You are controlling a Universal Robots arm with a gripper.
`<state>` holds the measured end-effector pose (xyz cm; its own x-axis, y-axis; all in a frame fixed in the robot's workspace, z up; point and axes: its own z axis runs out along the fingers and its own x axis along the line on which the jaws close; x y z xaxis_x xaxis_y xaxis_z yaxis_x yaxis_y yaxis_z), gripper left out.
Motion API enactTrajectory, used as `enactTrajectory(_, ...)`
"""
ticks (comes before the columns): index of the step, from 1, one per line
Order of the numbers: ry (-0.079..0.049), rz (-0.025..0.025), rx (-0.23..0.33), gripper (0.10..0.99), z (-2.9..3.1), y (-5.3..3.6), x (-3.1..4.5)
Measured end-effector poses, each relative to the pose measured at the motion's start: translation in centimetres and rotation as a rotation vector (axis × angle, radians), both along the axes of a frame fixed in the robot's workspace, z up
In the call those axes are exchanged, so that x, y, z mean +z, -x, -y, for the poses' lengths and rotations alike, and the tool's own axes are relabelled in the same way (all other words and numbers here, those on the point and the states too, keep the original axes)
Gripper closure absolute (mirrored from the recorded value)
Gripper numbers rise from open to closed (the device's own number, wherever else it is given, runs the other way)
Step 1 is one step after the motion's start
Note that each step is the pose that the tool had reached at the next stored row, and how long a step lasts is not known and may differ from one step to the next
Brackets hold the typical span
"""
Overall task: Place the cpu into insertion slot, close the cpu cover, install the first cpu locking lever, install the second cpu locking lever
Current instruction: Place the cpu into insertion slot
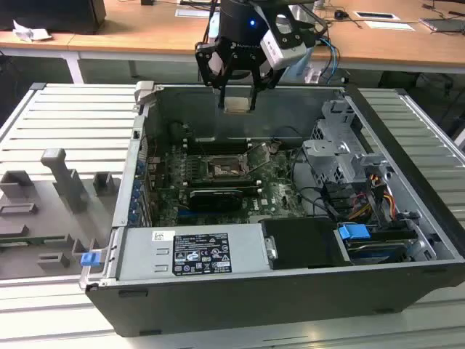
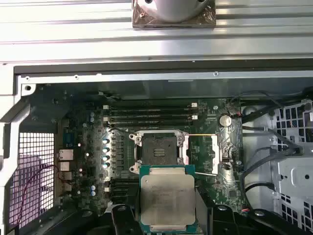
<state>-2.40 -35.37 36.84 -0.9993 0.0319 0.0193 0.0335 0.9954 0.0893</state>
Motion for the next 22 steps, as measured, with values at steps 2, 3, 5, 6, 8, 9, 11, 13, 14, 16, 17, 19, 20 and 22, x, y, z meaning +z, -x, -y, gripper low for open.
enactTrajectory(2,0.000,0.0001,-0.046,0.545,0.01,0.01,-0.16)
enactTrajectory(3,0.000,0.0000,-0.046,0.545,0.01,0.01,-0.53)
enactTrajectory(5,0.000,0.0000,-0.049,0.545,0.01,0.03,-0.90)
enactTrajectory(6,0.000,0.0000,-0.060,0.545,0.01,0.02,-0.95)
enactTrajectory(8,0.000,-0.0001,-0.089,0.545,0.02,0.03,-0.99)
enactTrajectory(9,0.000,0.0000,-0.124,0.545,0.01,0.03,-1.04)
enactTrajectory(11,0.000,-0.0001,-0.162,0.545,0.01,0.02,-1.13)
enactTrajectory(13,0.000,0.0000,-0.175,0.545,0.01,0.03,-1.19)
enactTrajectory(14,0.000,0.0000,-0.186,0.545,0.01,0.03,-1.23)
enactTrajectory(16,0.000,0.0000,-0.204,0.545,0.01,0.03,-1.32)
enactTrajectory(17,0.000,-0.0001,-0.210,0.545,0.01,0.03,-1.34)
enactTrajectory(19,0.000,-0.0001,-0.222,0.545,0.01,0.03,-1.38)
enactTrajectory(20,0.000,0.0000,-0.226,0.545,0.01,0.03,-1.40)
enactTrajectory(22,0.000,0.0000,-0.234,0.545,0.01,0.03,-1.42)
